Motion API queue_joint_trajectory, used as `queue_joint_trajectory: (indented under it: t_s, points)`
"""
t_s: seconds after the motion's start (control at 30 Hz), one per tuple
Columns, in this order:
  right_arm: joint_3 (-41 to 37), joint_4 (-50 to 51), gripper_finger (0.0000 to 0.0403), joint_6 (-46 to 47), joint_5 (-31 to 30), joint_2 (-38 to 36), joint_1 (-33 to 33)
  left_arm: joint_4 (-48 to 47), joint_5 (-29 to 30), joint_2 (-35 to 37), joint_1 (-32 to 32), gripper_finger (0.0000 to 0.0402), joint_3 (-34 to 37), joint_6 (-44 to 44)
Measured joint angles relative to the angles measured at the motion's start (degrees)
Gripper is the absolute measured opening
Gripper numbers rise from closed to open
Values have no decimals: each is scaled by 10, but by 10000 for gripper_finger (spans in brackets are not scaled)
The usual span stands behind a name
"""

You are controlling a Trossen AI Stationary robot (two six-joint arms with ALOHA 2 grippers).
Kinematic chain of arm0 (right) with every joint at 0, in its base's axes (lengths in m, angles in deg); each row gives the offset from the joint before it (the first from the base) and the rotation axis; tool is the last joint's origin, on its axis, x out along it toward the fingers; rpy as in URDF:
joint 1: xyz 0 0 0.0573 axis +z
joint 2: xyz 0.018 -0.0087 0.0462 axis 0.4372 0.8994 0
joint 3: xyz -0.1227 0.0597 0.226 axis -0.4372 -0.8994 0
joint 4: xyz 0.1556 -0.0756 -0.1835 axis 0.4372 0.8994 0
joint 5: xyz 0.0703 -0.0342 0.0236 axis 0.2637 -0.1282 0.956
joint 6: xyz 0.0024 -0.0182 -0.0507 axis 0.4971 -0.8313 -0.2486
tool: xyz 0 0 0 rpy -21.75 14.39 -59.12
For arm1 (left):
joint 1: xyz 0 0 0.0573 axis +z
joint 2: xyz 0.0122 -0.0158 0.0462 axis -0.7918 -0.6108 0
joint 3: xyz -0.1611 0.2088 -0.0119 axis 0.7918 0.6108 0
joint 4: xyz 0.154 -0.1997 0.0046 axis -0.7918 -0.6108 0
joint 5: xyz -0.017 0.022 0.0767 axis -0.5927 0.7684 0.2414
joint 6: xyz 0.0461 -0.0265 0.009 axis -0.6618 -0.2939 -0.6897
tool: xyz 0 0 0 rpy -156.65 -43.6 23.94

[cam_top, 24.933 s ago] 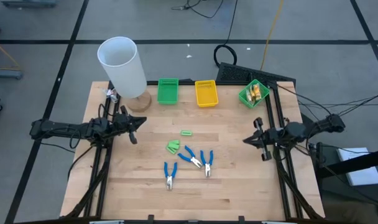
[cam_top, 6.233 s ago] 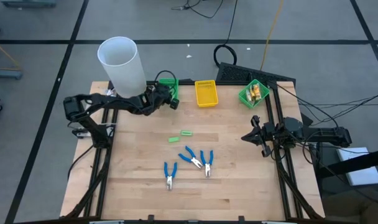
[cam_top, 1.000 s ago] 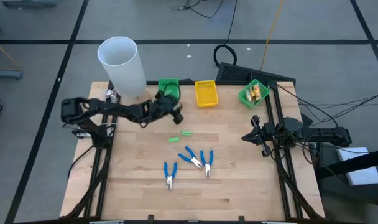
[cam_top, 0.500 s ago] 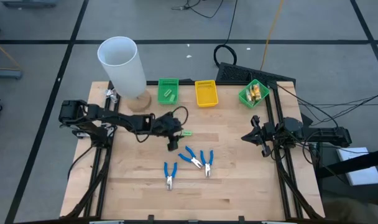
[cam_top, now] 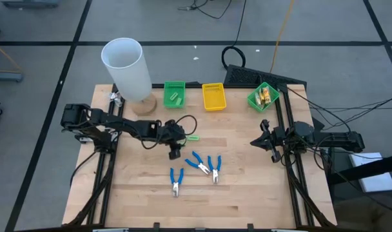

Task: Pick & Place School Supplies
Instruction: Put the green eraser into the left green bin

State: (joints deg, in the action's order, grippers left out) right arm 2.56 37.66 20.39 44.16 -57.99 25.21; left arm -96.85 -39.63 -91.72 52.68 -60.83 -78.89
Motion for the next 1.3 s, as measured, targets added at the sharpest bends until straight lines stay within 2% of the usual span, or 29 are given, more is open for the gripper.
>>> queue_joint_trajectory:
  t_s: [0.17,0.6,1.3]
  points:
    - [0,0,4,0,0,0,0,-9,-16,-18,-1,191,0,2]
    - [0,0,4,0,0,0,0,-14,-12,-74,0,171,0,1]
    - [0,0,4,0,0,0,0,-42,-7,-77,0,170,-1,8]
